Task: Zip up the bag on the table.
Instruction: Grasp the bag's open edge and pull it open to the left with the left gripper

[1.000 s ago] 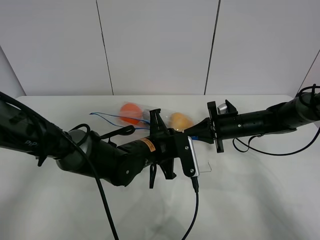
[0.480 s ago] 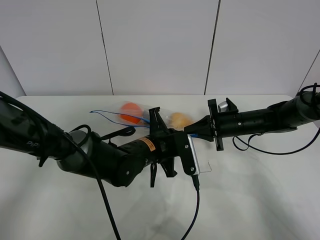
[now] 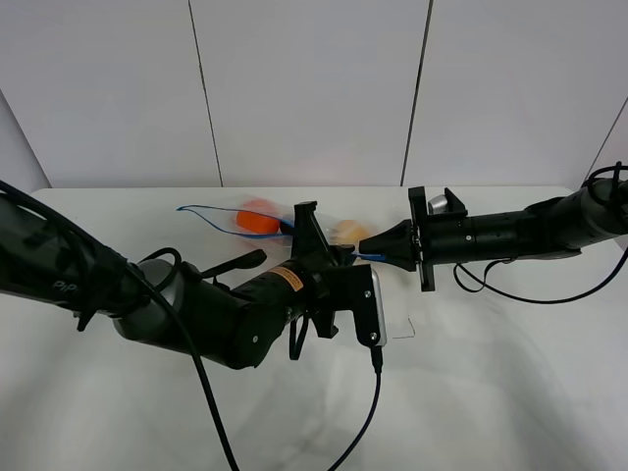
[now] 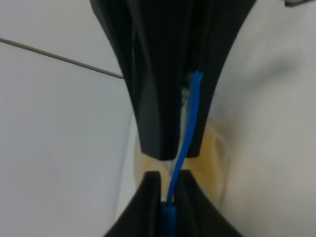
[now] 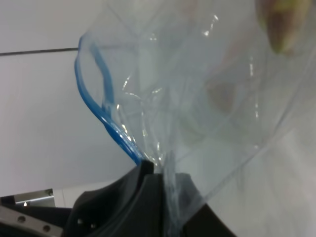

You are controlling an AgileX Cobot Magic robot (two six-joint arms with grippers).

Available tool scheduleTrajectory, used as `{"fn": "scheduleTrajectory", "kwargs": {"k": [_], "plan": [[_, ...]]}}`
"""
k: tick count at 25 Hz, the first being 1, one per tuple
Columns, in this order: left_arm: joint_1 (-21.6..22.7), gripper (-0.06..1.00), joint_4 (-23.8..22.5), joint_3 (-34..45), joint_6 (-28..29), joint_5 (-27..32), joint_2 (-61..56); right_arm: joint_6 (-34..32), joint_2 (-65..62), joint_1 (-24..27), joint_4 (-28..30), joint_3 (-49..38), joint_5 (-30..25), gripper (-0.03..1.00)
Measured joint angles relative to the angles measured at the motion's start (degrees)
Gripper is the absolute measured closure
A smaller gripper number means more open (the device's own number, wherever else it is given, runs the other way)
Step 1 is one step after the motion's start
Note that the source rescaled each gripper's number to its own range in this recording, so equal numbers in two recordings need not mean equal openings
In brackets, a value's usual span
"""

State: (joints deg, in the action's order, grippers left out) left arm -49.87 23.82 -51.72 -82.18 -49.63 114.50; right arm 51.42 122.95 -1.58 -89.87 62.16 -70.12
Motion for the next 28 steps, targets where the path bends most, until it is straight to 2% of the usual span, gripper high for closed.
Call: {"fn": "scheduleTrajectory", "kwargs": {"k": [11,28], "plan": [[8.73,0.94,-3.20,0.05,-3.54,-1.18,-0.84,-0.28,0.00,0.00,-0.85,0.25,0.54,0.96],[21.55,0.94,-3.14,0.05,-5.83,-1.67,-1.58,-0.28,0.00,0.00,0.12,0.25,0.60,0.96]]}}
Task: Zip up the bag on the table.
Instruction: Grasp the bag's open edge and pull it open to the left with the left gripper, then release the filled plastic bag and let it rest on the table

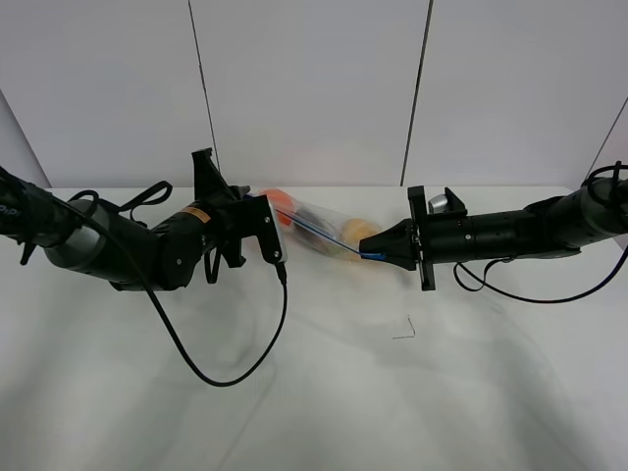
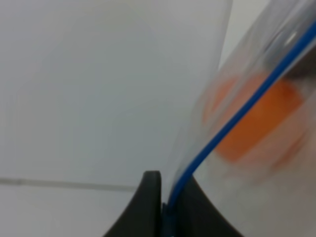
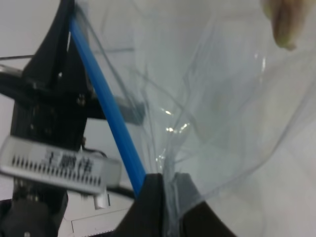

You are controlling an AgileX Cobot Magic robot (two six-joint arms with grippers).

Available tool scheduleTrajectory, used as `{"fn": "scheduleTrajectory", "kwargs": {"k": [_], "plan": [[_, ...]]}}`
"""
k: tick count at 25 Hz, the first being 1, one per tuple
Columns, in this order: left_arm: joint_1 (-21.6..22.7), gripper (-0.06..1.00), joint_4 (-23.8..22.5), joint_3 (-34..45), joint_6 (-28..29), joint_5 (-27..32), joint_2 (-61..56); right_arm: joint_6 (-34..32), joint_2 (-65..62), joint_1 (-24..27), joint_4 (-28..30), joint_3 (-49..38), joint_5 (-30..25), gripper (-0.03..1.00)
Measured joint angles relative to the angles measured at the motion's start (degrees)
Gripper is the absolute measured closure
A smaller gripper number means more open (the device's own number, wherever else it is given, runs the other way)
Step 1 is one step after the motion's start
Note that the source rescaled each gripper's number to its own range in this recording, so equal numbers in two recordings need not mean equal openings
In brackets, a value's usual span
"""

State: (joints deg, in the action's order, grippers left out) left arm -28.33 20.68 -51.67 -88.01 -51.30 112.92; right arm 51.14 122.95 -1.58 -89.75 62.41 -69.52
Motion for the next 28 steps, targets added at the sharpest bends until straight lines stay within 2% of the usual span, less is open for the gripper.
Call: {"fn": "scheduleTrajectory", "kwargs": {"k": [10,17,20,22,23,27,28], "plan": [[8.76,0.94,-1.23,0.00,-0.11,0.00,-0.05,-0.04,0.00,-0.06,0.51,-0.05,-0.16,0.96],[9.20,0.94,-2.21,0.00,0.13,0.06,-0.05,-0.04,0.00,-0.31,0.35,0.00,-0.20,0.96],[9.20,0.92,-2.22,0.00,2.76,0.06,-0.05,-0.04,0.00,-0.31,0.35,0.00,-0.20,0.96],[9.65,0.82,-0.94,0.00,5.83,-0.70,-0.05,-0.04,0.00,-0.31,1.67,-0.06,-0.20,0.96],[10.15,0.72,-0.13,0.00,7.82,-1.36,-0.05,-0.04,0.00,-0.16,2.53,-0.19,-0.20,0.96],[10.83,0.20,1.34,0.00,17.70,-1.76,-0.05,-0.04,0.00,-0.04,3.17,-0.26,-0.15,0.96],[11.02,0.10,1.71,0.00,20.12,-1.76,-0.05,-0.04,0.00,-0.04,3.21,-0.26,-0.15,0.96]]}}
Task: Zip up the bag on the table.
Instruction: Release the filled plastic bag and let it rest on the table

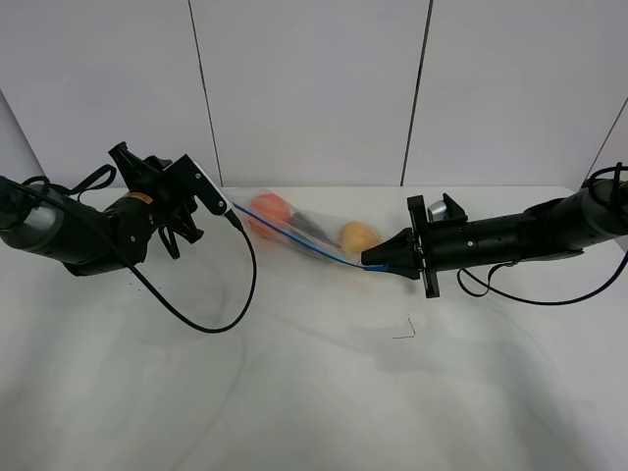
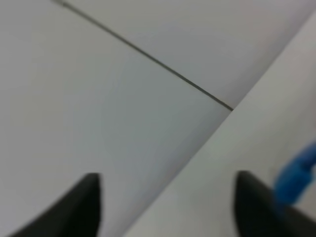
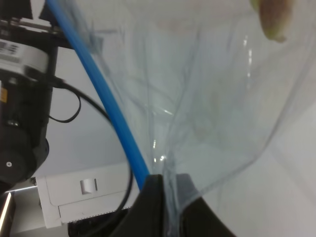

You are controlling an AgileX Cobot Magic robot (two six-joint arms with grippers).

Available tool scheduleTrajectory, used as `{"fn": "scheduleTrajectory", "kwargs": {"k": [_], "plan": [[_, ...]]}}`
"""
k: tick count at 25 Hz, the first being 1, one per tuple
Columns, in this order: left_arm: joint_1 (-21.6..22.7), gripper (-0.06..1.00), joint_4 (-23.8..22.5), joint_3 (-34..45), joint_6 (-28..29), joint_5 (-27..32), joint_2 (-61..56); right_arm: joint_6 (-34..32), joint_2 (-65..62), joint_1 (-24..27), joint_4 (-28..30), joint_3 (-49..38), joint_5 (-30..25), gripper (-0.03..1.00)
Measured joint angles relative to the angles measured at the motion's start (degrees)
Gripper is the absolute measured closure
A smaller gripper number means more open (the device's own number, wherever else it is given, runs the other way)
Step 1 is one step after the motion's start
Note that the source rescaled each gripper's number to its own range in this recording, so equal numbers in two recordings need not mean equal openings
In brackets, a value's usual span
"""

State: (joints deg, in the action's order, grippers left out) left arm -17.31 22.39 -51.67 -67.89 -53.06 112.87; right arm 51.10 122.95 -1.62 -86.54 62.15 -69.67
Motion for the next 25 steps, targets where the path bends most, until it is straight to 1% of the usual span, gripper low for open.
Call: {"fn": "scheduleTrajectory", "kwargs": {"k": [2,3,5,7,9,14,15,16,18,19,21,23,25], "plan": [[0.52,0.01,0.95,0.00,2.91,0.11,-0.01,0.00,0.00,0.00,0.00,-0.04,0.00,0.96],[1.16,-0.02,1.20,0.00,3.91,0.33,-0.01,0.00,0.00,0.00,0.00,-0.04,0.00,0.96],[2.98,-0.04,1.89,0.00,5.74,0.69,-0.01,0.00,0.00,0.00,0.00,-0.04,0.00,0.96],[5.33,-0.05,2.41,0.00,9.83,0.74,-0.01,0.00,0.00,0.00,0.00,-0.11,0.00,0.96],[7.29,-0.05,2.83,0.00,16.30,0.74,-0.01,0.00,0.00,0.00,0.00,-0.11,0.00,0.96],[11.30,-0.06,3.10,0.00,38.72,0.95,-0.01,0.00,0.00,0.00,-0.03,-0.11,0.00,0.96],[11.95,-0.06,2.58,0.00,42.02,1.25,-0.06,0.00,0.00,0.00,-0.08,-0.11,0.00,0.96],[12.75,-0.06,1.47,0.00,44.11,1.97,-0.18,0.00,0.00,0.00,-0.14,-0.11,0.00,0.96],[14.25,-0.06,-2.11,0.00,47.41,4.25,-0.69,-0.13,0.00,0.00,-0.48,-0.11,0.00,0.96],[14.78,-0.06,-4.91,0.00,48.45,6.59,-1.20,-0.13,0.00,0.00,-0.51,-0.11,0.00,0.96],[15.98,-0.06,-10.83,-0.56,49.10,13.14,-2.85,-0.13,0.00,0.00,-0.58,-0.11,0.00,0.96],[17.02,-0.06,-14.23,-2.46,49.32,24.14,-4.54,-0.13,0.00,0.00,-0.69,-0.11,0.00,0.96],[18.20,-0.06,-15.55,-5.80,49.32,36.09,-5.96,-0.13,0.00,0.00,-0.75,-0.11,0.00,0.96]]}}
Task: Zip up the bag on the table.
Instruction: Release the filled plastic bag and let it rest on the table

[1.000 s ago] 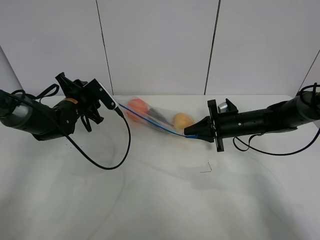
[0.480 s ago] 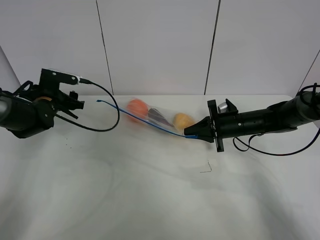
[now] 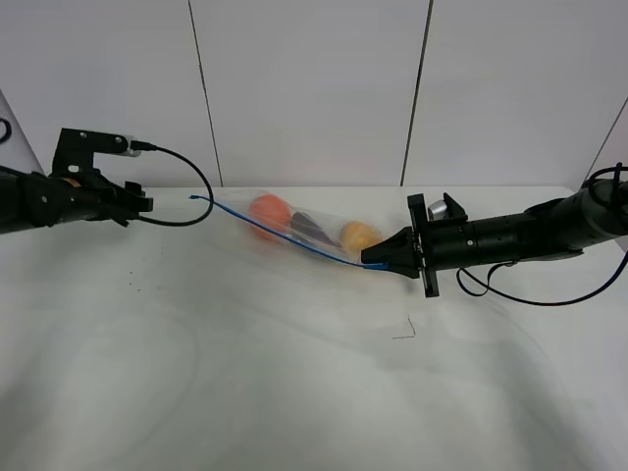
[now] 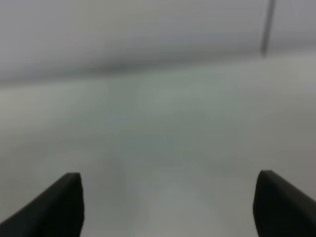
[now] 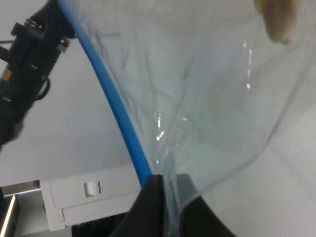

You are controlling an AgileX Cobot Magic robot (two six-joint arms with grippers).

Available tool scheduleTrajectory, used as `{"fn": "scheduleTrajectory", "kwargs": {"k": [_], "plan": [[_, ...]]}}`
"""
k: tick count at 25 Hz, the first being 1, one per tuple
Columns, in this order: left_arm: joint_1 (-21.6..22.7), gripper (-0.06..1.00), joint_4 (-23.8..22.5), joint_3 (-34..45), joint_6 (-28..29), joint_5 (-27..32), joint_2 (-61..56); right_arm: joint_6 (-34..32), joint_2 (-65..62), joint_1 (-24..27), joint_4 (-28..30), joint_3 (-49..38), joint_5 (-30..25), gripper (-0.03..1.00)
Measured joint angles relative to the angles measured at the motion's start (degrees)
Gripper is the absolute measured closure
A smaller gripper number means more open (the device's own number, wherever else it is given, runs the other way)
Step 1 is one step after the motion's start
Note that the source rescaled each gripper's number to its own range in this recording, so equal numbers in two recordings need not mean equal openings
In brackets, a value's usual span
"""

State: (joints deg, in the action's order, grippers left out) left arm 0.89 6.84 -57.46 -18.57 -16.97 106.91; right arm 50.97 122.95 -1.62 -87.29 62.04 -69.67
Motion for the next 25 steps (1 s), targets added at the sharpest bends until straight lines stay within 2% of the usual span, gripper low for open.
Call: {"fn": "scheduleTrajectory", "kwargs": {"k": [5,9,15,21,22,25], "plan": [[1.30,-0.06,-0.68,-9.19,1.08,32.48,-0.97,-0.04,0.00,0.00,-0.11,0.00,0.00,0.96],[1.30,-0.06,-0.74,-15.21,5.60,49.33,-0.97,-0.04,0.00,0.00,-0.15,0.00,0.00,0.96],[1.30,-0.06,-1.03,-20.41,7.74,64.27,-1.02,-0.18,0.00,0.00,-0.15,0.00,0.00,0.96],[1.30,-0.06,-0.61,-22.20,9.41,81.79,-1.09,-0.23,0.00,0.00,-0.10,0.00,0.00,0.96],[1.30,-0.06,-0.38,-22.20,9.89,83.48,-1.16,-0.23,0.00,0.00,-0.04,0.00,0.00,0.96],[1.30,-0.06,-0.20,-21.74,10.37,83.42,-3.17,-0.23,0.00,0.00,0.25,0.00,0.00,0.96]]}}
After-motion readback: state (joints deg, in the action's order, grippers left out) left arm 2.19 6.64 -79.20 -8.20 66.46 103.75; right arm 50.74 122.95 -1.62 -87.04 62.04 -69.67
